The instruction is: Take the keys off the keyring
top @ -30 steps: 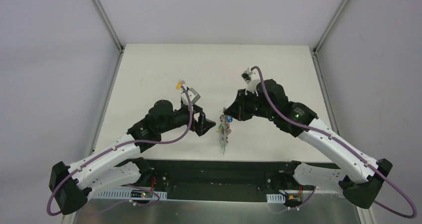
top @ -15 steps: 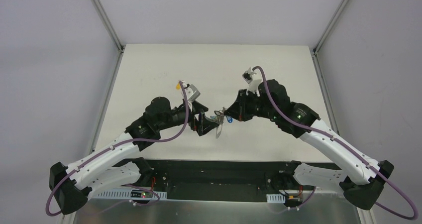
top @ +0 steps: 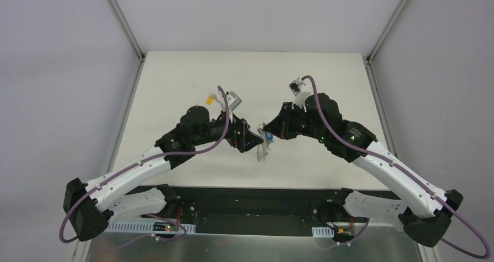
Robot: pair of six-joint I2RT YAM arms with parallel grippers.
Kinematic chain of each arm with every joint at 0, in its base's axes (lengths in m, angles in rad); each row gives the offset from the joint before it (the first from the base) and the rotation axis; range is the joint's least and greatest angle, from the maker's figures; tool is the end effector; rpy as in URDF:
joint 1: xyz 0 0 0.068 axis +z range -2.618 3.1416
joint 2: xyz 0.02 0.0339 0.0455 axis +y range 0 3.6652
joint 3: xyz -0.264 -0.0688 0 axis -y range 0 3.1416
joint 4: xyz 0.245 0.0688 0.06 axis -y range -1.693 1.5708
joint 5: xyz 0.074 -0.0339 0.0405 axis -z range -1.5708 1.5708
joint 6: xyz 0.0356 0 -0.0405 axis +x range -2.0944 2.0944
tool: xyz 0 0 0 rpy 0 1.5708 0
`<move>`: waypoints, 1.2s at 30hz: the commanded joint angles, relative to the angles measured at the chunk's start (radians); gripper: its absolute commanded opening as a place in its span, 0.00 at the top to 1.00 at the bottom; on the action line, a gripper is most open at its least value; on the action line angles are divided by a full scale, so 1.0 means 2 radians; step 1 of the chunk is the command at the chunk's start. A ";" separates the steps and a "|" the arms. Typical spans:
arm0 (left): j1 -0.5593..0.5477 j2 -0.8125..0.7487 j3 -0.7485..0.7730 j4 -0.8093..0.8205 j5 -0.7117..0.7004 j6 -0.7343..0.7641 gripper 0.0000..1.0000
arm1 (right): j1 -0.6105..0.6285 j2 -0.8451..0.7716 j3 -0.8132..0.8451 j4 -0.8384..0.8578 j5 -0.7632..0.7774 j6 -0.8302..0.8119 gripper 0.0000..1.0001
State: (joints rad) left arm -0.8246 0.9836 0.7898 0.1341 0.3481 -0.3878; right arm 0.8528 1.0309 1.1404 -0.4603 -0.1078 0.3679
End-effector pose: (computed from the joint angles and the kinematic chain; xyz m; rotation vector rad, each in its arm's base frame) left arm 0.1492 -0.1793 0.3386 0.6608 1.6424 -1.1898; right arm 0.1445 0.1712 0.3888 -0.5616 1.9519 0.9028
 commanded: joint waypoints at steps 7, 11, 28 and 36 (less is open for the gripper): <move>-0.025 0.017 0.027 -0.003 -0.013 0.005 0.16 | 0.003 -0.026 0.010 0.045 0.027 0.030 1.00; -0.027 0.023 0.041 -0.038 -0.025 0.030 0.53 | 0.003 -0.027 0.011 0.043 0.027 0.031 1.00; -0.027 -0.021 0.092 -0.188 -0.047 0.137 1.00 | 0.003 -0.110 -0.028 -0.045 0.069 0.032 0.51; -0.027 -0.043 0.104 -0.231 0.013 0.215 1.00 | 0.003 -0.181 -0.132 0.028 0.000 -0.019 0.41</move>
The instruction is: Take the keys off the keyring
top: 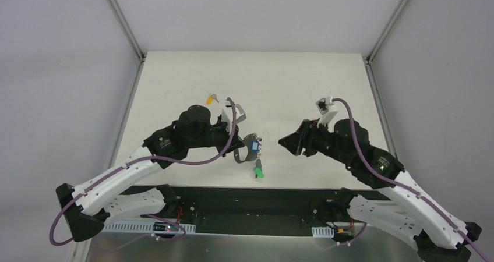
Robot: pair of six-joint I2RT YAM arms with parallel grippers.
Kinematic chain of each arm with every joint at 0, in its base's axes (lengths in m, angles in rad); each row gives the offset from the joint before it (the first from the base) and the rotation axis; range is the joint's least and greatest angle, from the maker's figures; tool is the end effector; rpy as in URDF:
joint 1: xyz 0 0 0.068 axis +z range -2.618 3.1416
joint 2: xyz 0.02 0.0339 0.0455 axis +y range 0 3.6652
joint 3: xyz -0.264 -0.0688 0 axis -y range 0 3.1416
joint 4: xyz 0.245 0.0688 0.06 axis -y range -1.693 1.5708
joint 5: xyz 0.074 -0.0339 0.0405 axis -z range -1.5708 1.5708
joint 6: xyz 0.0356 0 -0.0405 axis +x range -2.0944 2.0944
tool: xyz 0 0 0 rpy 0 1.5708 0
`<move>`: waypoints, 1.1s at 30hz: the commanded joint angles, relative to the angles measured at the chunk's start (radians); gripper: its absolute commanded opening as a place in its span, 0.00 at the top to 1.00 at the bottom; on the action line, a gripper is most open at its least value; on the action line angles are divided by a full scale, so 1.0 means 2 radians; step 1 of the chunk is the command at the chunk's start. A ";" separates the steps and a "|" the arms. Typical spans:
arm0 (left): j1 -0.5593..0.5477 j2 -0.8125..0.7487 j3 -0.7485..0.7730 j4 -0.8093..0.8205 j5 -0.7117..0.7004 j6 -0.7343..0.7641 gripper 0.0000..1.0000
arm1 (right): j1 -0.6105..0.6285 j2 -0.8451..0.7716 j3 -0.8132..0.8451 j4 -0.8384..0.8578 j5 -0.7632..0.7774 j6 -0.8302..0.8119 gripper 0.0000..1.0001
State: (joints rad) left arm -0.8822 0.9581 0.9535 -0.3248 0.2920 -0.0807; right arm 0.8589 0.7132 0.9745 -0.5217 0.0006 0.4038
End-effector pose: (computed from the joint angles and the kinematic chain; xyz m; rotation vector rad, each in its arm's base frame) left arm 0.1292 -0.1731 0.3534 0.9667 1.7466 -0.9160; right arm 0.0963 0.1116 0.3793 -0.4337 1.8748 0.8723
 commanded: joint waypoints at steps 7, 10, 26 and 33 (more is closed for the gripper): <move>0.001 -0.043 0.006 0.006 0.121 0.175 1.00 | 0.000 -0.054 -0.120 0.148 -0.123 -0.118 0.36; 0.001 -0.055 -0.009 0.017 0.151 0.247 1.00 | 0.000 -0.053 -0.121 0.141 -0.155 -0.185 0.36; 0.001 -0.051 0.020 0.018 0.109 0.746 1.00 | 0.000 -0.063 -0.126 0.198 -0.176 -0.474 0.43; 0.001 -0.048 0.024 0.018 0.144 0.758 1.00 | 0.003 -0.051 -0.130 0.274 -0.209 -0.526 0.46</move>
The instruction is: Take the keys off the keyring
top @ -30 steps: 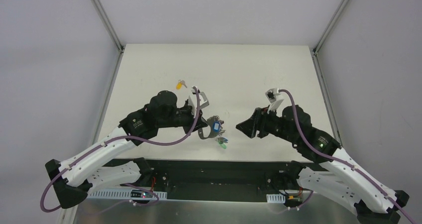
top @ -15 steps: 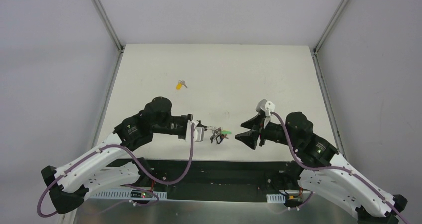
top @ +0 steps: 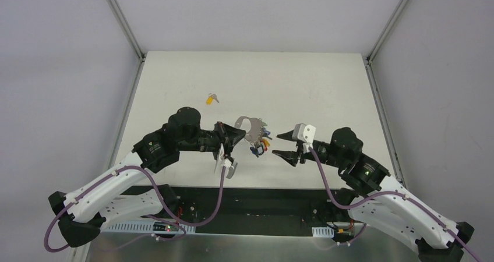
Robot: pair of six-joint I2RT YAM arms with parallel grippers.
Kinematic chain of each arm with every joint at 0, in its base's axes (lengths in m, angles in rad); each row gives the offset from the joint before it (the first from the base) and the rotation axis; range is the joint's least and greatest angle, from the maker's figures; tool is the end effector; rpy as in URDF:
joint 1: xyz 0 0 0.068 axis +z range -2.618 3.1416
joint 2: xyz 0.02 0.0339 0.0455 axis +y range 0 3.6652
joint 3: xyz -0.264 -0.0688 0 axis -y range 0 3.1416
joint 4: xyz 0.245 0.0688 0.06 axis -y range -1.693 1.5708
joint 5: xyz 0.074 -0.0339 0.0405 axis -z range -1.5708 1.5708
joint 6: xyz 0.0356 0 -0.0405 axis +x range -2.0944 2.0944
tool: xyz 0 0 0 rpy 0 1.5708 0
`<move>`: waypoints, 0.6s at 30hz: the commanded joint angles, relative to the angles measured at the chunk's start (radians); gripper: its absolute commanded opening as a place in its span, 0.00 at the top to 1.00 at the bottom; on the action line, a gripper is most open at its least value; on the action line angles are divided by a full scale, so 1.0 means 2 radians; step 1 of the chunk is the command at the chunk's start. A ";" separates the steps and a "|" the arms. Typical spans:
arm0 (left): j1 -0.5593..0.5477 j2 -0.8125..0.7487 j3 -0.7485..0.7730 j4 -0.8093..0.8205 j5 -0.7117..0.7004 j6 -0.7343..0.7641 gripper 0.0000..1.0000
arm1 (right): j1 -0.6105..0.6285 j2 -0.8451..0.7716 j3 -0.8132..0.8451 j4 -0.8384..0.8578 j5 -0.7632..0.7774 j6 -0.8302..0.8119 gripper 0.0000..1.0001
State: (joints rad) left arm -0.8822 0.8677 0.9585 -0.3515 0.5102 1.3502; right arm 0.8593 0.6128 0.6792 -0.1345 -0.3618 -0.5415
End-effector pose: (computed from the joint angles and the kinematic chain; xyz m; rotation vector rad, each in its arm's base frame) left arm 0.1069 -0.1573 0.3698 1.7406 0.4572 -0.1333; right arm 0.0894 0.1230 0.3342 -1.2698 1.0721 0.5380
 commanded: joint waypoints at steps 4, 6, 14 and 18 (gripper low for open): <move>0.001 -0.006 0.020 0.032 0.055 0.038 1.00 | 0.008 0.013 0.029 0.088 -0.036 -0.079 0.48; 0.002 -0.007 0.019 0.032 0.061 0.033 1.00 | 0.011 0.021 0.035 0.090 -0.043 -0.084 0.48; 0.001 -0.018 0.013 0.041 0.087 0.014 1.00 | 0.047 0.052 0.047 0.089 -0.031 -0.118 0.51; 0.001 -0.023 0.012 0.045 0.097 0.006 1.00 | 0.072 0.069 0.053 0.087 -0.010 -0.134 0.50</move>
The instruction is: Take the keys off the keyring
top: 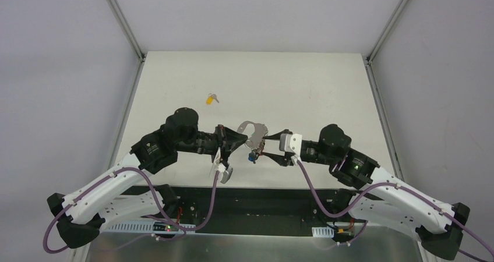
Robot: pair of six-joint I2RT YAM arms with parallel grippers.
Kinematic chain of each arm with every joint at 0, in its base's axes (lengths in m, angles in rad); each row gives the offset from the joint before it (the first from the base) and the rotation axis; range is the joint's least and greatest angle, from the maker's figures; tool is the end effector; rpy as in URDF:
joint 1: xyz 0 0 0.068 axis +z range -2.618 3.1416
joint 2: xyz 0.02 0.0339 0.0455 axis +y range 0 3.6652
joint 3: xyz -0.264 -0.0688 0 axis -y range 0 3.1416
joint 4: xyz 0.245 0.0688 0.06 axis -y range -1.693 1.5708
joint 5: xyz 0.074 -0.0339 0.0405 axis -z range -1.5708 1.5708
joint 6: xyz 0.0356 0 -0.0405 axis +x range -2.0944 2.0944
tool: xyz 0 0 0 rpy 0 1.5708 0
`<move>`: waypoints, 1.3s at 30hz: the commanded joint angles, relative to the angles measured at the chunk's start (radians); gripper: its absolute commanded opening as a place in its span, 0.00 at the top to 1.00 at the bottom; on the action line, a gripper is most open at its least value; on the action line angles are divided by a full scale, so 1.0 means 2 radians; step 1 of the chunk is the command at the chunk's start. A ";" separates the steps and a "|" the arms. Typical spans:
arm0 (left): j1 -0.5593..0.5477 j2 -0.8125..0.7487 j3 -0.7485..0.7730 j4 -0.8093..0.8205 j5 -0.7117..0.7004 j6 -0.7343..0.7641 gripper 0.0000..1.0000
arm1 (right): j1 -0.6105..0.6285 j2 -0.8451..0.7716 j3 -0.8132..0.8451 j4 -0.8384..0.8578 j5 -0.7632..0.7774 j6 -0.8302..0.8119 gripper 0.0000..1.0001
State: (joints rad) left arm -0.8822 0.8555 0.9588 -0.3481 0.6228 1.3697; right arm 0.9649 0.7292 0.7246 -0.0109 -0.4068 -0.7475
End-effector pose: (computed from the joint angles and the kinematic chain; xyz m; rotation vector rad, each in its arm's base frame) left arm 0.1010 -0.1554 0.3728 1.7390 0.3500 -0.2131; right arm 0.0881 0.1519 0.3466 -1.3988 0.7903 0.4910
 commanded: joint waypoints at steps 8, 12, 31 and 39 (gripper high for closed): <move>0.001 -0.023 0.008 0.054 0.074 -0.030 1.00 | 0.060 0.043 0.038 0.041 0.062 -0.058 0.52; 0.001 -0.030 -0.005 0.078 0.081 -0.058 1.00 | 0.070 0.052 0.046 0.033 0.078 -0.061 0.80; 0.001 -0.101 -0.145 0.331 -0.130 -0.596 0.52 | 0.074 0.020 0.070 -0.002 0.187 -0.054 1.00; 0.001 -0.033 -0.127 0.348 -0.132 -0.792 0.53 | 0.073 0.051 0.108 -0.030 0.221 -0.225 1.00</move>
State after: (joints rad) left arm -0.8715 0.7200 0.6819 0.2420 0.3363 0.0402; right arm 1.1114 0.8078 0.8486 -0.1040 -0.0357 -0.9756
